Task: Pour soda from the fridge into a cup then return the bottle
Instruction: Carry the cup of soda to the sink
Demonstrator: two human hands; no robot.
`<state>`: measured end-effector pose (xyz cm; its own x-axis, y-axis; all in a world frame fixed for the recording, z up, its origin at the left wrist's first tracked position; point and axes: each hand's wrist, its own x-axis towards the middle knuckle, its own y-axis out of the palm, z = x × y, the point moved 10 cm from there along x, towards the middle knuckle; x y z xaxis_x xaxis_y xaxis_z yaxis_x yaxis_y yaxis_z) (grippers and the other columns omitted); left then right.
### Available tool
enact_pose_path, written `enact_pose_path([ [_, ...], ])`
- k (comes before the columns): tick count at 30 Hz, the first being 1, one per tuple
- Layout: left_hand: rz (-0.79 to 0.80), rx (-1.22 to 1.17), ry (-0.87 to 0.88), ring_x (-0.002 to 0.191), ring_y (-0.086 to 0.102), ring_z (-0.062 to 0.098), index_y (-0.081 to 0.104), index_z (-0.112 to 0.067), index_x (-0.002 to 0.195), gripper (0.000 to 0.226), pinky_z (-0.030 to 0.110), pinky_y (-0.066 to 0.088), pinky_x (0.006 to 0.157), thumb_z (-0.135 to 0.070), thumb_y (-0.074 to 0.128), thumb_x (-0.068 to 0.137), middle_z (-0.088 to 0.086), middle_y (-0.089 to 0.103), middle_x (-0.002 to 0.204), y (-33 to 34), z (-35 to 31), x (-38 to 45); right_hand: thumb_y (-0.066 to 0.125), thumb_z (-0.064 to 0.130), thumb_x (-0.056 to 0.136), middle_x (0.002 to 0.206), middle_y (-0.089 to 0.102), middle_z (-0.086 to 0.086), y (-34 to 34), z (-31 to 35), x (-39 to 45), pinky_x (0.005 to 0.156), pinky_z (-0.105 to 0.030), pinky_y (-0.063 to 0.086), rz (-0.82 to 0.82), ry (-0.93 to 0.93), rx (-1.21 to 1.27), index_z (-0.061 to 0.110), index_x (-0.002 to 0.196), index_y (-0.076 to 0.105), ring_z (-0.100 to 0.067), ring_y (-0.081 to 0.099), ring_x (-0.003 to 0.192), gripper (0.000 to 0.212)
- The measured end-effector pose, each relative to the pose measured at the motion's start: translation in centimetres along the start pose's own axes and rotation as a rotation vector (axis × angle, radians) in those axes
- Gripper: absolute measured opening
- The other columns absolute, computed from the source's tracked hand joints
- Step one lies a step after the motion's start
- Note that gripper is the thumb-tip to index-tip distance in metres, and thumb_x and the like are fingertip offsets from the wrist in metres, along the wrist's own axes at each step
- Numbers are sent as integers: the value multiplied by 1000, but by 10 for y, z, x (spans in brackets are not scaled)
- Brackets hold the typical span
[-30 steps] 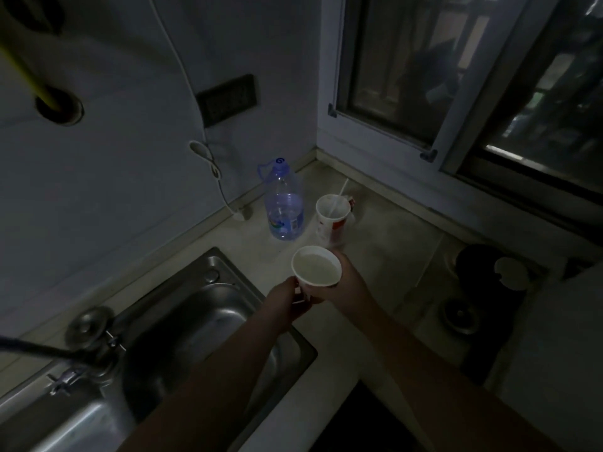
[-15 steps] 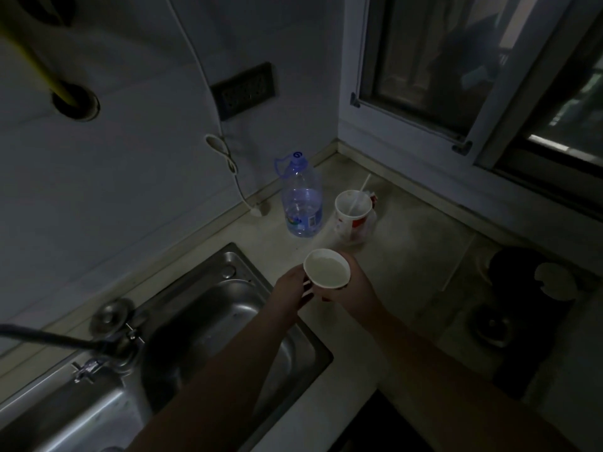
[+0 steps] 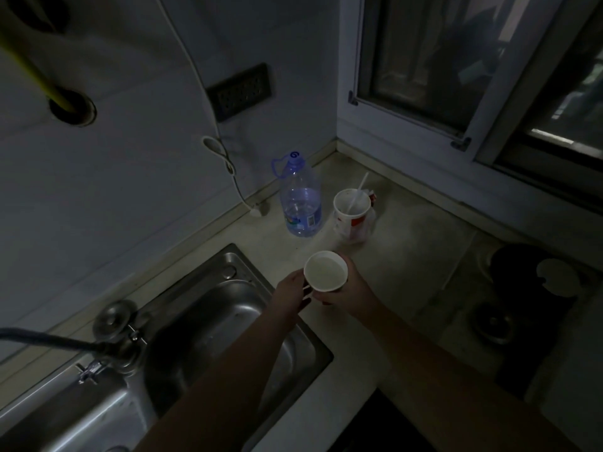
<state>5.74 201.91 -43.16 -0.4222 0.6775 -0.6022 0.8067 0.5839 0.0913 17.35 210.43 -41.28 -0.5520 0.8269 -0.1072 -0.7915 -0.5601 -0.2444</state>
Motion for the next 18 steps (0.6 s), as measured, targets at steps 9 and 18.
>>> enact_pose_path([
  [9, -79, 256, 102, 103, 60, 23, 58, -9, 124, 32, 30, 46, 78, -24, 38, 105, 9, 64, 115, -15, -13, -15, 87, 12, 64, 121, 56, 14, -4, 9, -13, 88, -23, 49, -12, 53, -22, 27, 128, 42, 4, 55, 109, 80],
  [18, -82, 1078, 283, 114, 58, 24, 53, -20, 134, 44, 36, 46, 97, -45, 37, 101, 6, 61, 129, -46, -39, -50, 61, 31, 92, 140, 46, 1, -37, 41, -47, 93, -24, 36, -178, 140, -212, 19, 140, 41, -16, 45, 127, 54],
])
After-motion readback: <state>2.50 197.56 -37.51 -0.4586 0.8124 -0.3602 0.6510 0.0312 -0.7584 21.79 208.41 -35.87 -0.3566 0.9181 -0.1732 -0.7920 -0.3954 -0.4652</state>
